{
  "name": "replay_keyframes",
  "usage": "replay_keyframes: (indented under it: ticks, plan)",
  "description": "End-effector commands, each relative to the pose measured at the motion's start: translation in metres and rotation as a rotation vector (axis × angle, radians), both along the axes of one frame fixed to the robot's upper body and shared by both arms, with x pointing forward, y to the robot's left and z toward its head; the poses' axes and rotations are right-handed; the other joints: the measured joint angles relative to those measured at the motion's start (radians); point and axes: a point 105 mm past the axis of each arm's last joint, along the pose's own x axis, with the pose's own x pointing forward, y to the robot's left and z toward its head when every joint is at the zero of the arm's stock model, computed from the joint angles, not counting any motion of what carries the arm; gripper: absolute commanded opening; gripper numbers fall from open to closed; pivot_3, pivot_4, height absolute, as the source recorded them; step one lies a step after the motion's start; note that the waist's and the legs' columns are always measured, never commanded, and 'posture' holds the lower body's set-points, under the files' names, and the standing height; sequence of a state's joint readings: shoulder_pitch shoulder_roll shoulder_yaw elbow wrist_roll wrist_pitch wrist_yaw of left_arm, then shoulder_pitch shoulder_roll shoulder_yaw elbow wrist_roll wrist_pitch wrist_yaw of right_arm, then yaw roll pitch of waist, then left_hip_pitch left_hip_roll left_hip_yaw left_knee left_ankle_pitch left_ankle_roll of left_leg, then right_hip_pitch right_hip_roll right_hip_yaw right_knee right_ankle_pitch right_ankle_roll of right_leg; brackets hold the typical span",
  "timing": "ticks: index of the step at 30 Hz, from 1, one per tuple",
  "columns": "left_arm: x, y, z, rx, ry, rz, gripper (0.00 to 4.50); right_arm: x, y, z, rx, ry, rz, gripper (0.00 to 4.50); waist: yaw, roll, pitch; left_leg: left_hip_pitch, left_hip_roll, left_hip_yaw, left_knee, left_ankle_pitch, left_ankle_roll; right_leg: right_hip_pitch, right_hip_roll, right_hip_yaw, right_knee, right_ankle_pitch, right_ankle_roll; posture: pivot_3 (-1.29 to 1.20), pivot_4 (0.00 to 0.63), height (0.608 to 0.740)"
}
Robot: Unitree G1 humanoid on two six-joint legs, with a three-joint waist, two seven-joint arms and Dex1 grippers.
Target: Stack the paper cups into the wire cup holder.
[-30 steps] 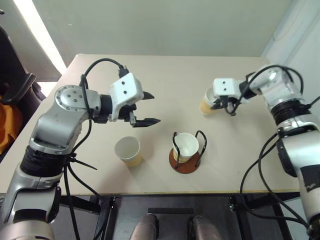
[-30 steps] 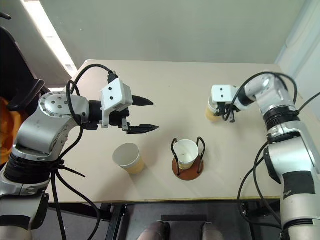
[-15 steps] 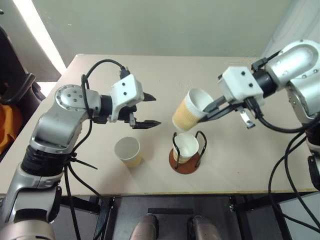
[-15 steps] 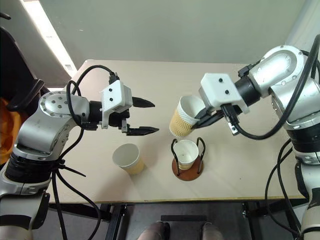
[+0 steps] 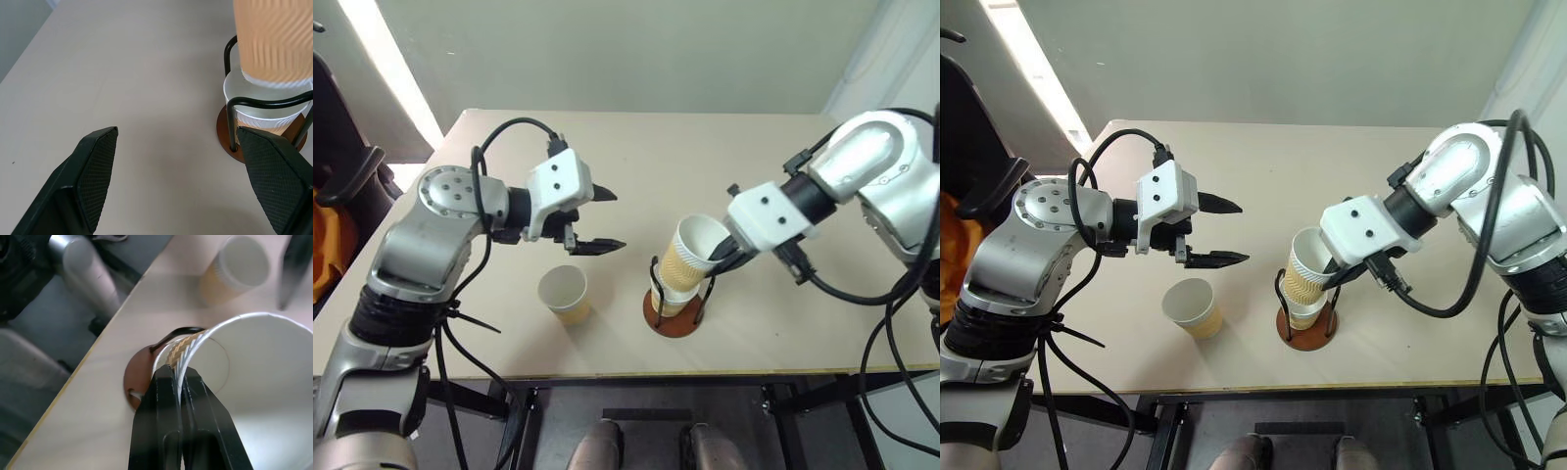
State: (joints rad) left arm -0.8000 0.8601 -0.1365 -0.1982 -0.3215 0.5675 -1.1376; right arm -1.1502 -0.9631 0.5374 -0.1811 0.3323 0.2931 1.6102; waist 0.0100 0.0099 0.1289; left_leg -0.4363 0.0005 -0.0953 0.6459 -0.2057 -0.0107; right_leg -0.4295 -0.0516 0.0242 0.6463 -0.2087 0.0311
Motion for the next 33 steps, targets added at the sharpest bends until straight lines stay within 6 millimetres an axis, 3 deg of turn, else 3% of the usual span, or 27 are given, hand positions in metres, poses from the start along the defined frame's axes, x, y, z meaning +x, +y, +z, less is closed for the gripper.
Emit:
replay_keyframes:
  ticks: [1, 6, 12, 15, 29, 33]
  plan:
    - [-0.008, 0.000, 0.009, 0.000, -0.027, -0.026, 4.17, 0.001, 0.000, 0.001, -0.030, -0.056, 0.018, 0.03, 0.000, 0.000, 0.000, 0.000, 0.000, 0.000, 0.000, 0.000, 0.000, 0.000, 0.000, 0.000, 0.000, 0.000, 0.000, 0.00, 0.150, 0.740]
    - [-0.019, 0.005, 0.010, 0.007, 0.010, -0.075, 4.17, 0.003, 0.002, 0.000, -0.041, -0.077, 0.030, 0.03, -0.001, 0.000, 0.000, 0.000, 0.000, 0.000, 0.000, 0.000, 0.001, 0.000, 0.000, 0.000, 0.000, 0.000, 0.000, 0.00, 0.150, 0.740]
    - [-0.061, 0.017, 0.015, 0.024, 0.119, -0.262, 4.17, 0.008, 0.000, -0.002, -0.050, -0.094, 0.020, 0.03, -0.004, 0.000, 0.000, 0.000, 0.000, 0.000, -0.001, -0.001, 0.000, -0.001, 0.001, 0.000, 0.000, 0.000, 0.000, 0.00, 0.150, 0.740]
    - [-0.064, 0.024, 0.005, 0.073, 0.152, -0.260, 4.17, 0.010, 0.000, -0.003, -0.052, -0.094, 0.017, 0.03, -0.004, 0.000, 0.000, 0.000, 0.000, 0.000, -0.001, -0.001, 0.001, 0.000, 0.001, 0.000, 0.000, 0.000, -0.001, 0.00, 0.150, 0.740]
    - [-0.067, 0.033, 0.003, 0.066, 0.167, -0.233, 4.17, 0.002, 0.002, -0.002, -0.048, -0.092, 0.054, 0.03, -0.007, 0.000, 0.000, 0.000, 0.001, 0.000, -0.002, -0.001, 0.000, -0.001, 0.000, 0.000, 0.000, -0.002, -0.004, 0.00, 0.150, 0.740]
    - [-0.067, 0.037, 0.003, 0.063, 0.164, -0.212, 4.17, 0.001, 0.002, -0.003, -0.052, -0.090, 0.052, 0.98, -0.007, 0.000, 0.000, 0.000, 0.000, 0.000, -0.002, -0.001, 0.000, -0.001, 0.000, 0.000, 0.000, -0.002, -0.004, 0.00, 0.150, 0.740]
